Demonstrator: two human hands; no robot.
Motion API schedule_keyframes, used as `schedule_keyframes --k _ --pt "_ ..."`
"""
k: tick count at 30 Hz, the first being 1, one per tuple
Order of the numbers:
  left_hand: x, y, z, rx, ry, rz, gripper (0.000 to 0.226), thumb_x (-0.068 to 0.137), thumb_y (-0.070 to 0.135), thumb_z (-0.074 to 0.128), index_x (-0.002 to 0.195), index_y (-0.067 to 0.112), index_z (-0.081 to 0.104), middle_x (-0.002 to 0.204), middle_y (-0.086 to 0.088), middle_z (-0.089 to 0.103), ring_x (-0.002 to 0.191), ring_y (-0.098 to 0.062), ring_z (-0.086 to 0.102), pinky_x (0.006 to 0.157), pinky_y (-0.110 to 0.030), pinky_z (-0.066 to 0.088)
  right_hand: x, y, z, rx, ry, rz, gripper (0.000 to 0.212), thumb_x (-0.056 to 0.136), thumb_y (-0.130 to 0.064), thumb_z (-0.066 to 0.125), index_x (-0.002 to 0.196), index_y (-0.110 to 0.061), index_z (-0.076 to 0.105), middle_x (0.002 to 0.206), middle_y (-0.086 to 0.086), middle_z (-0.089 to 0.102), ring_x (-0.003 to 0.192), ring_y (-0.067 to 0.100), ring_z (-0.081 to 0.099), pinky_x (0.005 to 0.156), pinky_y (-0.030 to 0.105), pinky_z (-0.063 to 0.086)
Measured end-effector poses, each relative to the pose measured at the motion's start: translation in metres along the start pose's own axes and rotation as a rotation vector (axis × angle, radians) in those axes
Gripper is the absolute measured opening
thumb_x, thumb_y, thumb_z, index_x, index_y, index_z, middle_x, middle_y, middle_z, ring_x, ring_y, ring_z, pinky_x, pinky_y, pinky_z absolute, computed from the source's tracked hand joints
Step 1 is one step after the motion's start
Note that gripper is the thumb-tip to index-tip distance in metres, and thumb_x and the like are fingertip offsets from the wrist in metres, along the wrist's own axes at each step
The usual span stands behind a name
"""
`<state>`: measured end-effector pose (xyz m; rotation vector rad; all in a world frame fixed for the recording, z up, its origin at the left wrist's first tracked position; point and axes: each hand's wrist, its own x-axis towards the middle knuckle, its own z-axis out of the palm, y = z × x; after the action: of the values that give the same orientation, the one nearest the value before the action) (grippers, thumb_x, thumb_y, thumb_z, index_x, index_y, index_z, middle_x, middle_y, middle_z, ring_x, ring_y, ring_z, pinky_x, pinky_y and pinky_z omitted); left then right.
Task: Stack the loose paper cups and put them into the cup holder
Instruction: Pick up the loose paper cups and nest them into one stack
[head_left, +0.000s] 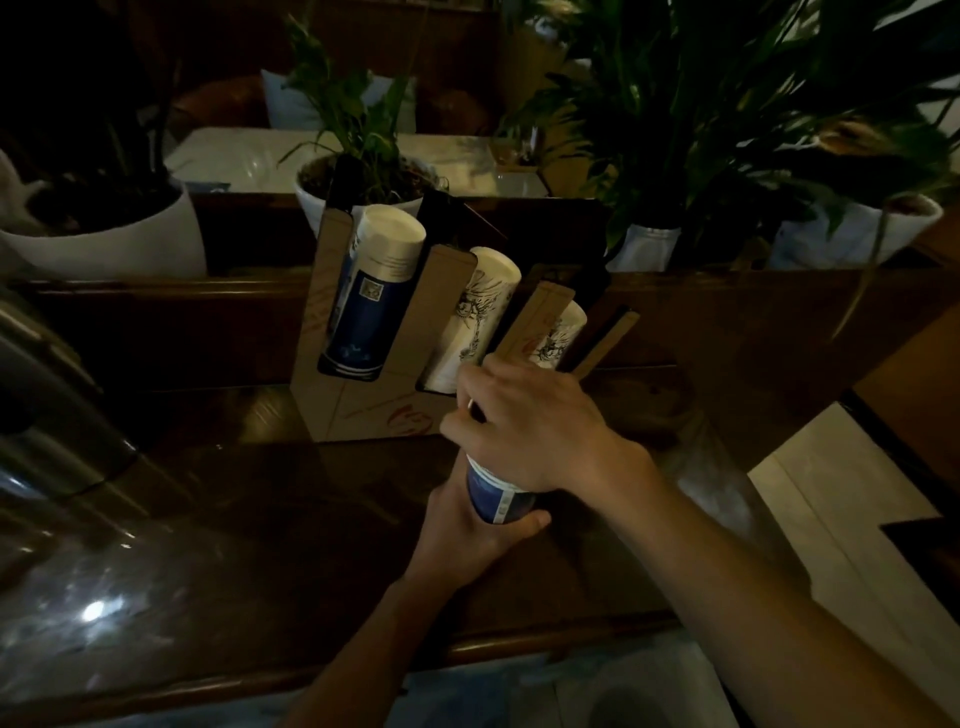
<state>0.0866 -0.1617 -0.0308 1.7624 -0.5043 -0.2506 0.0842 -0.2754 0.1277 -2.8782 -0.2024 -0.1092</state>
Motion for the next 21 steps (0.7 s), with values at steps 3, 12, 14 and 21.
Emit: schedule_keyframes --k 3,12,14,21 --pt "-0.001 0.002 0.001 0.003 0.019 0.017 0.077 0.059 0.066 0.091 0.12 0.068 0.044 0.127 0.035 0.063 0.114 0.012 0.064 0.086 -0.002 0.049 0.0 0.001 0.0 -0.002 -0.02 -0.014 0.036 0.084 -0.057 0.029 0.095 -0.028 0.046 0.091 -0.006 0.047 0.088 0.015 0.046 0.076 0.037 0.038" --pt "-0.005 0.0 0.002 -0.032 0.033 0.013 0.099 0.061 0.057 0.096 0.144 0.036 0.046 0.131 0.034 0.061 0.119 0.013 0.061 0.088 0.0 0.047 -0.012 0.013 -0.007 0.385 0.105 -0.092 0.036 0.085 -0.058 0.054 0.104 -0.031 0.066 0.1 -0.02 0.06 0.099 0.006 0.059 0.084 0.032 0.049" --pt "-0.006 -0.001 0.001 -0.043 0.027 -0.011 0.097 0.06 0.056 0.097 0.141 0.042 0.045 0.131 0.034 0.062 0.118 0.014 0.061 0.089 -0.002 0.049 -0.018 0.019 -0.006 0.357 0.068 -0.134 0.046 0.081 -0.066 0.055 0.115 -0.035 0.063 0.107 -0.025 0.055 0.108 0.001 0.054 0.087 0.027 0.045" --pt "-0.007 0.005 -0.02 -0.049 0.021 0.047 0.087 0.062 0.049 0.098 0.134 0.048 0.05 0.128 0.024 0.065 0.117 0.003 0.066 0.093 -0.02 0.058 -0.022 0.034 -0.012 0.314 -0.088 -0.087 0.08 0.065 -0.08 0.07 0.134 -0.054 0.039 0.134 -0.018 0.044 0.125 0.01 0.043 0.097 0.036 0.044"
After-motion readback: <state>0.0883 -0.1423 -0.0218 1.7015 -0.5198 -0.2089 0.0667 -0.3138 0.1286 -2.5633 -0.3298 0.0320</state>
